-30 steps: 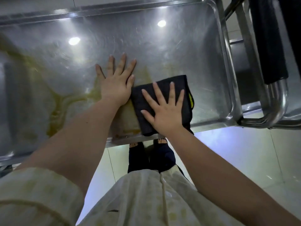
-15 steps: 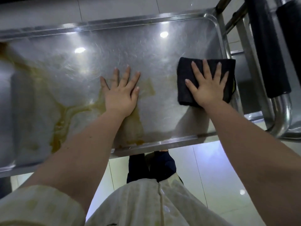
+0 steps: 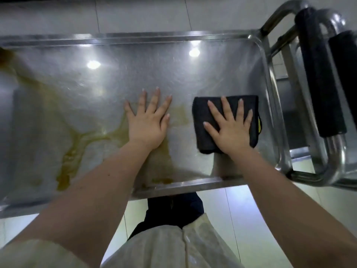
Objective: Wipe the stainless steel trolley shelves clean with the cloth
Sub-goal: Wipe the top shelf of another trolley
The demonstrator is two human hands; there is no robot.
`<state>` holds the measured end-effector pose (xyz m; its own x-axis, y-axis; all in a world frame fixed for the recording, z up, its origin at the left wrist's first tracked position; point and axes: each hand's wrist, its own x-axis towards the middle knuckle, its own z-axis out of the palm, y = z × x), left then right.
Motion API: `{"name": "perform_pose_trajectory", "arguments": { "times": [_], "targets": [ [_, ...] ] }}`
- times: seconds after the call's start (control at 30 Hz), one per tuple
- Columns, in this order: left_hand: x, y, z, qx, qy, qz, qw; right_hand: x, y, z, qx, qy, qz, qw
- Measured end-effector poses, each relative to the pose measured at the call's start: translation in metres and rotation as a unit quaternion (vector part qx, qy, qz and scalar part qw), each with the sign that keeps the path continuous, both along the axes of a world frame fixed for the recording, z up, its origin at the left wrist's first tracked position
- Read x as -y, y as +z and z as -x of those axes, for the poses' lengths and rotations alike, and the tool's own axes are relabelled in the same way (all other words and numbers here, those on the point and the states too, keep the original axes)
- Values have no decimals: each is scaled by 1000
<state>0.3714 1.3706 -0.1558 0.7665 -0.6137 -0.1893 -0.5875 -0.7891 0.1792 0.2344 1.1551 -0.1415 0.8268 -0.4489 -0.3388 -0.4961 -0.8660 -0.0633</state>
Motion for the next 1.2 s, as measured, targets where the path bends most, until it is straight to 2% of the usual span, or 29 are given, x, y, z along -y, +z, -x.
{"name": "perform_pose_trajectory", "arguments": {
  "times": [0.13, 0.2, 0.27, 0.47, 0.57, 0.67, 0.8, 0.87, 0.97, 1.1, 1.2],
  "targets": [
    [-1, -9, -4, 14, 0, 10, 1000, 63, -8, -146, 17, -64, -1, 998],
    [-1, -11, -5, 16, 3, 15, 1000, 63, -9, -165, 10, -76, 3, 997],
    [-1, -10, -6, 17, 5, 15, 1000, 45, -9, -142, 22, -54, 16, 998],
    [0, -6, -4, 11, 6, 5, 1000, -72, -2, 32, 42, 32, 13, 999],
    [-2, -8, -1, 21, 11, 27, 999, -86, -1, 43, 25, 35, 4, 999],
    [-2, -9, -3, 23, 22, 58, 998, -48, -5, -39, 55, 38, 18, 998],
    [0, -13, -5, 31, 41, 40, 998, 13, -11, -195, 44, 17, 4, 999],
    [1, -15, -7, 40, 43, 26, 998, 20, -12, -225, 32, 16, 6, 999],
    [1, -14, -8, 36, 39, 13, 998, 6, -12, -186, 39, 47, 14, 998],
    [4, -9, -7, 23, 47, 7, 999, -34, -5, -40, 70, 72, -3, 995],
    [4, -7, -7, 26, 46, 4, 999, -64, 1, 36, 49, 89, -8, 995]
  ]
}}
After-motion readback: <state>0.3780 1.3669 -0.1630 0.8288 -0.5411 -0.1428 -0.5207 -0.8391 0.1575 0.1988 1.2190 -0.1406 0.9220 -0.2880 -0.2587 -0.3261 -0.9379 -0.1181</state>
